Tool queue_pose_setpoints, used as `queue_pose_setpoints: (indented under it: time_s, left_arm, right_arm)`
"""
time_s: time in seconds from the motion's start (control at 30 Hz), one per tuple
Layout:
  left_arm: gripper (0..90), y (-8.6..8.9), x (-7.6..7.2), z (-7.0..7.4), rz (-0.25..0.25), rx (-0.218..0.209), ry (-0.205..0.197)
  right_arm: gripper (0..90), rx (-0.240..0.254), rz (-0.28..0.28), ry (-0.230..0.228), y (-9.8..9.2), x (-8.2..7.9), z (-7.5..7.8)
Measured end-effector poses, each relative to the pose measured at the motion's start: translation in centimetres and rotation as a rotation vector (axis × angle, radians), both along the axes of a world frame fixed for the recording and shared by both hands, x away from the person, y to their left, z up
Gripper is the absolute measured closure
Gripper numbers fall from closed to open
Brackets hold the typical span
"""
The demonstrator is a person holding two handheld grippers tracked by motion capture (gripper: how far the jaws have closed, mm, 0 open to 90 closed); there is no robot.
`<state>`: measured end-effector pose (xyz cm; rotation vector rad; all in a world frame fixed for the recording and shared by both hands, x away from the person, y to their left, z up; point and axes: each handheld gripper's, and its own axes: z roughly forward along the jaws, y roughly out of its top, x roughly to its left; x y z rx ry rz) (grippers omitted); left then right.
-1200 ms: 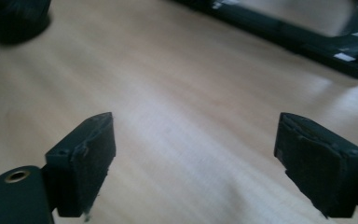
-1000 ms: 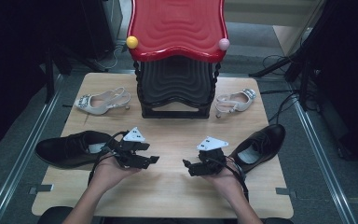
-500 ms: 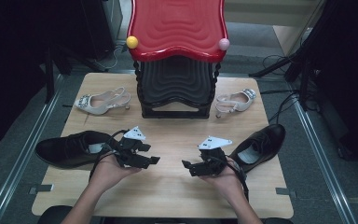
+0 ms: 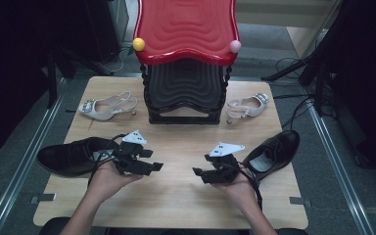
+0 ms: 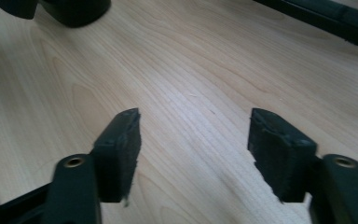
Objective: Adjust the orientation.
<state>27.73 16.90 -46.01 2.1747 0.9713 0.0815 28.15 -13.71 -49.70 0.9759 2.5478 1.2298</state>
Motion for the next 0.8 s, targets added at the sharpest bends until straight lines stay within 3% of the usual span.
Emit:
queue_pose_setpoints:
  time_s: [0.2, 0.33, 0.47, 0.63, 0.8]
  left_arm:
    - [38.5, 1.3, -0.1, 0.9, 0.045, -0.003, 0.002]
    - [38.6, 2.0, -0.3, 1.4, 0.068, 0.004, 0.002]
    - [39.1, 2.6, -0.6, 1.9, 0.081, 0.009, 0.008]
    - [39.3, 3.9, -1.0, 2.4, 0.126, -0.006, 0.011]
    - [39.8, 5.5, -1.4, 3.1, 0.191, -0.025, 0.011]
  right_arm:
    - [41.1, 0.019, 0.002, -0.026, -0.4, -0.1, 0.4]
    - [43.0, 0.048, 0.019, 0.004, -0.6, 0.2, 0.6]
    - [43.0, 0.043, 0.027, 0.015, -0.6, 0.5, 0.5]
    - [43.0, 0.053, 0.034, -0.005, -0.4, 0.7, 0.3]
    - [42.4, 0.007, 0.035, -0.03, 0.4, 0.7, 0.1]
